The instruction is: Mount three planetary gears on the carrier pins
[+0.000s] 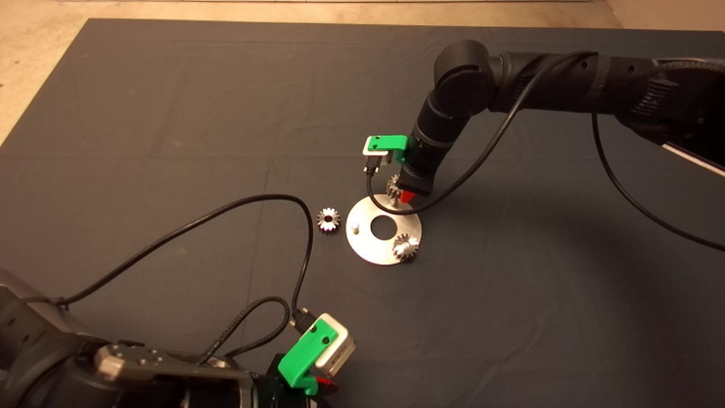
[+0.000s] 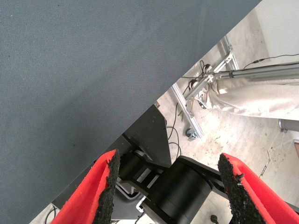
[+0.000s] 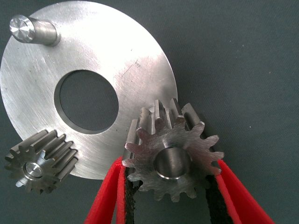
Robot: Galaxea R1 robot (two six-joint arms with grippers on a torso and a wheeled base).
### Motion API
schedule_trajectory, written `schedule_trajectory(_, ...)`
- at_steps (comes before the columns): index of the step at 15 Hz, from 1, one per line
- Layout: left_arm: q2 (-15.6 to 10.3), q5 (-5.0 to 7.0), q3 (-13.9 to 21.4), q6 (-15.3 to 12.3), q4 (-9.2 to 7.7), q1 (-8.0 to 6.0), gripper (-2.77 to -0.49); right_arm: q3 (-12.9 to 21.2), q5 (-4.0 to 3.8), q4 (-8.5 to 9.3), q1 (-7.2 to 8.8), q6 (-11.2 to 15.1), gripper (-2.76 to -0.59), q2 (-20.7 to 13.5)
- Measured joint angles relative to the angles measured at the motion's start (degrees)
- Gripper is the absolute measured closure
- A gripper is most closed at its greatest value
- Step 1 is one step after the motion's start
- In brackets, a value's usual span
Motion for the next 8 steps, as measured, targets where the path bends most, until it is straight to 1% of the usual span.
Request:
schedule_trajectory(5, 0.0, -0.04, 0.0, 0.0, 0.00, 0.00, -1.46, 0.0, 0.00, 1.82, 0.03, 0.0, -0.84, 0.1)
schedule_trajectory(8, -0.1, -0.02, 0.0, 0.0, 0.00, 0.00, -1.46, 0.0, 0.01, 1.99, 0.03, 0.0, -0.84, 0.5)
